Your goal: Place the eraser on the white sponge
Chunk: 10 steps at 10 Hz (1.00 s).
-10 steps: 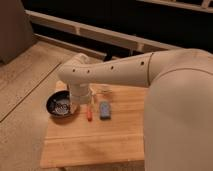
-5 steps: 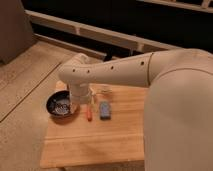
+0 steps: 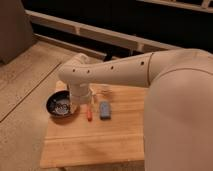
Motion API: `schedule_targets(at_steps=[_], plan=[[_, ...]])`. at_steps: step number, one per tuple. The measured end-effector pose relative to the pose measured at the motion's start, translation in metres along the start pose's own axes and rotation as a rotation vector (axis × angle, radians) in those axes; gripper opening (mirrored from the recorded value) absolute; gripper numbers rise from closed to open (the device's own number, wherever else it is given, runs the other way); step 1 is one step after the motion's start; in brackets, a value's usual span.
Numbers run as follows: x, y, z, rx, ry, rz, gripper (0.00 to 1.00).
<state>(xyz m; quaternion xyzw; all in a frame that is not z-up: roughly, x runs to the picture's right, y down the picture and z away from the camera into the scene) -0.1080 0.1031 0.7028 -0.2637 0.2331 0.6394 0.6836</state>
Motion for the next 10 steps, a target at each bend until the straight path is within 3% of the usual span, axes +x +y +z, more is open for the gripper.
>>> schedule_targets(at_steps=[6,7,10], plan=[[-0.003,0.0,-0.002,0.004,-0.012,-0.005,0.65],[-0.014,-0.001,-0.008,0.009,-0.047,-0.019,0.65],[-0.072,0.003,-0.039,0.001,-0.207,-0.13,0.65]])
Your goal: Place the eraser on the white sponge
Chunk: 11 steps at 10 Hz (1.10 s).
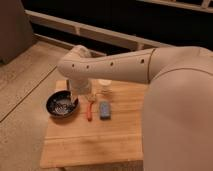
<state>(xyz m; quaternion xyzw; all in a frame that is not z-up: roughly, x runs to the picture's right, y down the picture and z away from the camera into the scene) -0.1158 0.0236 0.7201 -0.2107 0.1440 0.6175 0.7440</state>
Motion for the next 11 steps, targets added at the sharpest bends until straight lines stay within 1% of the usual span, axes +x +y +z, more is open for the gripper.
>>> schedule_targets(at_steps=[1,2,5,6,8,9,11], plan=[[-0.018,0.004,-0.004,-0.011,-0.042,-0.053,0.65],[-0.037,0.012,-0.009,-0.028,-0.09,-0.122,0.65],[-0.065,0.027,-0.019,-0.069,-0.151,-0.249,0.65],[-0.068,0.028,-0.02,-0.073,-0.157,-0.262,0.65],[-0.069,0.029,-0.02,-0.074,-0.158,-0.265,0.65],[-0.068,0.029,-0.018,-0.073,-0.153,-0.264,0.65],[-0.081,0.022,-0.01,-0.063,-0.134,-0.25,0.65]])
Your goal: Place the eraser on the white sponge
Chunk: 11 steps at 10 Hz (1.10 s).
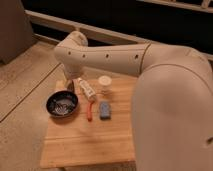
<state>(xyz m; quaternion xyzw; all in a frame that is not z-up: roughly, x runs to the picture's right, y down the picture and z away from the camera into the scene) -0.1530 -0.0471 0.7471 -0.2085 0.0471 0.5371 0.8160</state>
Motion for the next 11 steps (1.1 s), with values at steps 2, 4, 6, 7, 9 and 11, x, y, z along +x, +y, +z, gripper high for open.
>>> schedule_targets(at_steps=[2,4,6,7,9,11], plan=[[-0.032,-0.028,0.018,0.031,0.021,0.009,0.65],[-0.082,-0.047,0.041,0.045,0.004,-0.052,0.65],[-0.111,-0.04,0.069,0.009,0.002,-0.103,0.65],[-0.122,-0.029,0.085,-0.03,0.007,-0.128,0.65],[-0.137,-0.012,0.112,-0.118,0.004,-0.156,0.65],[-0.148,-0.004,0.128,-0.186,-0.009,-0.176,0.65]])
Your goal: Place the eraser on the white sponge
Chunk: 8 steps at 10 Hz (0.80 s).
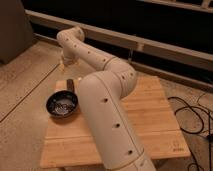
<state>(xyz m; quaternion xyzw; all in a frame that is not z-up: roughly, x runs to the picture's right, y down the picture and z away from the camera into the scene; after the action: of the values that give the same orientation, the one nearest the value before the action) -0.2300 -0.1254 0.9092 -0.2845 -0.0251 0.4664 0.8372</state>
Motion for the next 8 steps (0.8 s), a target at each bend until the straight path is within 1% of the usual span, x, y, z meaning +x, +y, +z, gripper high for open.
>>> schedule_targets(at_steps=[2,3,4,5,8], plan=[[0.0,-0.004,0.011,-0.056,-0.002,0.0,0.65],[0.005,-0.004,0.019,-0.102,0.009,-0.004,0.65],[0.008,-0.005,0.023,-0.118,0.018,-0.018,0.65],[0.01,-0.006,0.025,-0.124,0.029,-0.039,0.65],[0.016,-0.01,0.035,-0.107,0.074,-0.084,0.65]])
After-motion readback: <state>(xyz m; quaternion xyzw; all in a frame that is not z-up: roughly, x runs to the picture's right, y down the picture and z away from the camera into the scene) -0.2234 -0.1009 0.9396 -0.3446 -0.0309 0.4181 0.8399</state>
